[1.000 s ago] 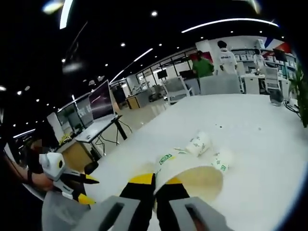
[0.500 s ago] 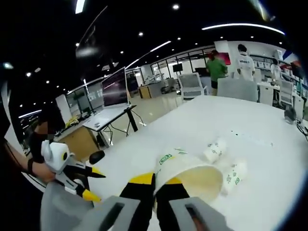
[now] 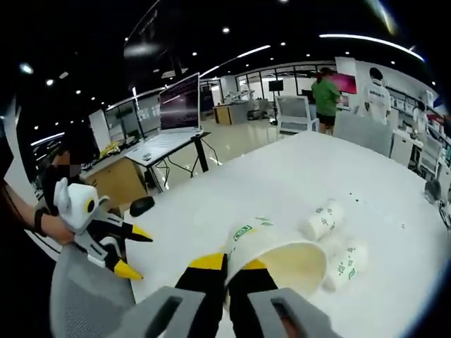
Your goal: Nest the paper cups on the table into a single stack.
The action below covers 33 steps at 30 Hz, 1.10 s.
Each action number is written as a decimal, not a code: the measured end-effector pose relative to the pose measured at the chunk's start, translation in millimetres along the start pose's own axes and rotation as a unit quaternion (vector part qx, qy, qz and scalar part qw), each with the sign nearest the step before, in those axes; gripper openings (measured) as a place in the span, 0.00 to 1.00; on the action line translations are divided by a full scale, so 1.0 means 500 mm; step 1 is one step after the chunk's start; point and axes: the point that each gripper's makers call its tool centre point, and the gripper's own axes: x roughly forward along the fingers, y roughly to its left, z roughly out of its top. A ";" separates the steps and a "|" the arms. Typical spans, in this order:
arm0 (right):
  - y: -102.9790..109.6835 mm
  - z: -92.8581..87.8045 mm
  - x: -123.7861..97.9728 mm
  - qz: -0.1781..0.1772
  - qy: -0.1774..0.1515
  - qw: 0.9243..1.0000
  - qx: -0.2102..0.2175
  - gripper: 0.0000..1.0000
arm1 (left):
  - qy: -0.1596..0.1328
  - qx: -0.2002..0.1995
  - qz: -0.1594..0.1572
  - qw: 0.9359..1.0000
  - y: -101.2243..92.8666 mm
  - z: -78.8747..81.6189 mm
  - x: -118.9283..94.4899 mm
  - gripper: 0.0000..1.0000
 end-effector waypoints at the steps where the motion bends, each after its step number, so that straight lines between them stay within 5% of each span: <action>1: 0.003 -0.005 -0.004 0.000 0.009 1.000 -0.010 0.00 | 0.000 0.000 0.000 1.000 0.000 0.000 0.000 0.53; 16: -0.012 -0.024 0.016 0.014 0.126 0.986 -0.107 0.00 | -0.005 0.000 -0.004 1.000 -0.002 0.003 0.001 0.53; 33: 0.001 -0.056 0.038 0.046 0.243 0.949 -0.194 0.00 | -0.013 -0.007 -0.008 1.000 -0.001 0.005 -0.001 0.53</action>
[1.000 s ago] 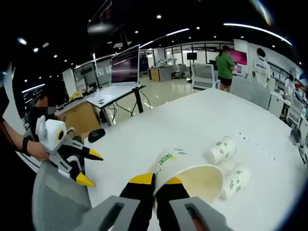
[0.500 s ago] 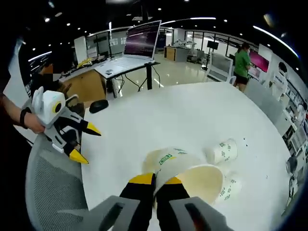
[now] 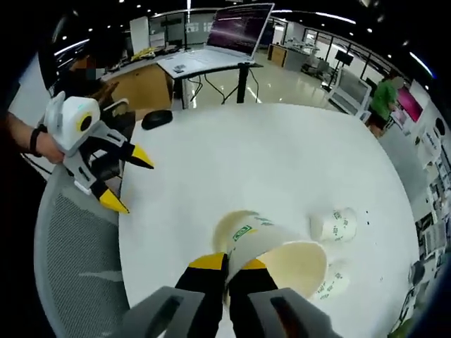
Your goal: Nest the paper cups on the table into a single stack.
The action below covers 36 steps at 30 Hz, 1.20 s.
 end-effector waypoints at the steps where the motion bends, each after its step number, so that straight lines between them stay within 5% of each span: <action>1: 0.001 -0.010 -0.001 0.004 0.017 1.000 -0.012 0.00 | 0.000 0.000 0.000 1.000 0.000 0.000 0.000 0.53; 24: 0.001 0.003 0.034 0.006 0.053 0.998 -0.023 0.02 | -0.004 0.015 -0.026 1.000 -0.027 0.005 -0.001 0.53; 36: 0.000 -0.003 0.024 -0.027 0.050 0.998 0.030 0.10 | 0.001 -0.005 -0.062 0.998 -0.055 0.008 -0.008 0.52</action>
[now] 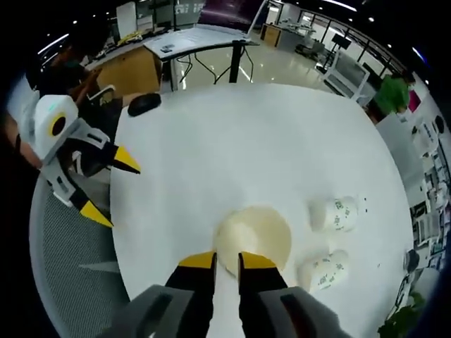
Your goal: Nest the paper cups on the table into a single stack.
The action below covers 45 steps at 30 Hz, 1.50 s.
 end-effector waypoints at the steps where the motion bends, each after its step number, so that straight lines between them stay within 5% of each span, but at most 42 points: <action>1: 0.000 0.000 -0.003 -0.004 -0.003 1.000 0.007 0.12 | 0.000 -0.003 -0.006 1.000 -0.004 0.001 0.000 0.52; 7: 0.005 0.017 -0.042 -0.022 -0.070 0.995 0.075 0.27 | 0.000 0.004 -0.024 1.000 -0.001 0.011 0.008 0.53; 10: -0.004 -0.007 -0.064 -0.045 -0.091 0.990 0.098 0.36 | -0.003 0.000 -0.023 1.000 0.017 0.026 0.017 0.53; 17: -0.026 -0.054 -0.089 -0.084 -0.156 0.973 0.148 0.57 | -0.028 -0.017 -0.003 0.999 0.088 0.112 0.038 0.52; 25: -0.005 -0.103 -0.111 -0.107 -0.198 0.953 0.203 0.62 | -0.027 -0.001 -0.004 1.000 0.146 0.203 0.087 0.51; 30: 0.016 -0.124 -0.108 -0.119 -0.206 0.947 0.215 0.63 | -0.025 0.004 -0.008 1.000 0.170 0.269 0.138 0.51; 32: 0.020 -0.120 -0.113 -0.124 -0.222 0.939 0.233 0.63 | -0.023 0.006 -0.006 1.000 0.185 0.294 0.166 0.51; 41: 0.049 -0.154 -0.107 -0.120 -0.225 0.928 0.270 0.65 | 0.008 0.038 -0.014 0.999 0.193 0.348 0.268 0.50; 45: 0.046 -0.171 -0.120 -0.131 -0.234 0.917 0.297 0.65 | 0.027 0.020 -0.021 0.999 0.187 0.363 0.326 0.48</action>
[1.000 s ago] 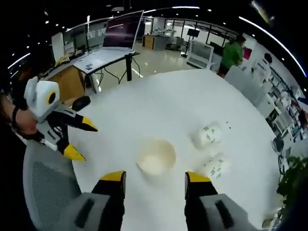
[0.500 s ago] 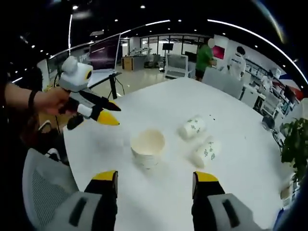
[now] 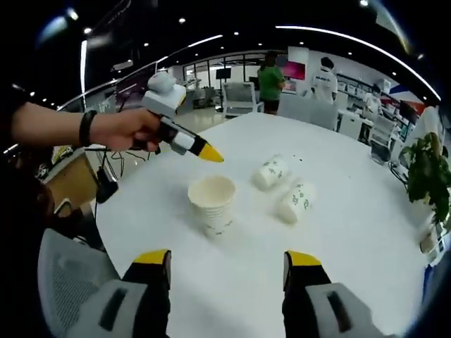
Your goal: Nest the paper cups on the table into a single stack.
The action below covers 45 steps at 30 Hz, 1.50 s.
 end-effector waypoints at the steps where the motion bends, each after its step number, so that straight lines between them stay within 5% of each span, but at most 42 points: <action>1: -0.002 0.000 -0.003 -0.003 -0.004 1.000 0.006 0.65 | 0.004 -0.009 -0.003 1.000 -0.002 0.003 0.010 0.48; 12: 0.003 -0.027 -0.008 -0.007 0.000 1.000 0.023 0.65 | 0.051 -0.001 -0.021 0.998 -0.049 0.052 0.133 0.52; 22: 0.022 -0.048 -0.014 0.005 0.016 1.000 0.023 0.65 | 0.117 -0.005 0.000 0.993 -0.040 0.047 0.234 0.55; 29: 0.022 -0.057 -0.012 0.008 0.019 0.999 0.026 0.65 | 0.145 0.036 0.034 0.988 -0.043 0.020 0.212 0.38; 35: 0.016 -0.063 -0.014 0.007 0.021 0.999 0.029 0.65 | 0.148 0.056 0.037 0.987 -0.033 0.024 0.212 0.35; 45: 0.003 -0.044 -0.006 0.010 0.003 0.999 0.041 0.63 | 0.111 0.080 0.030 0.990 0.007 0.038 0.148 0.34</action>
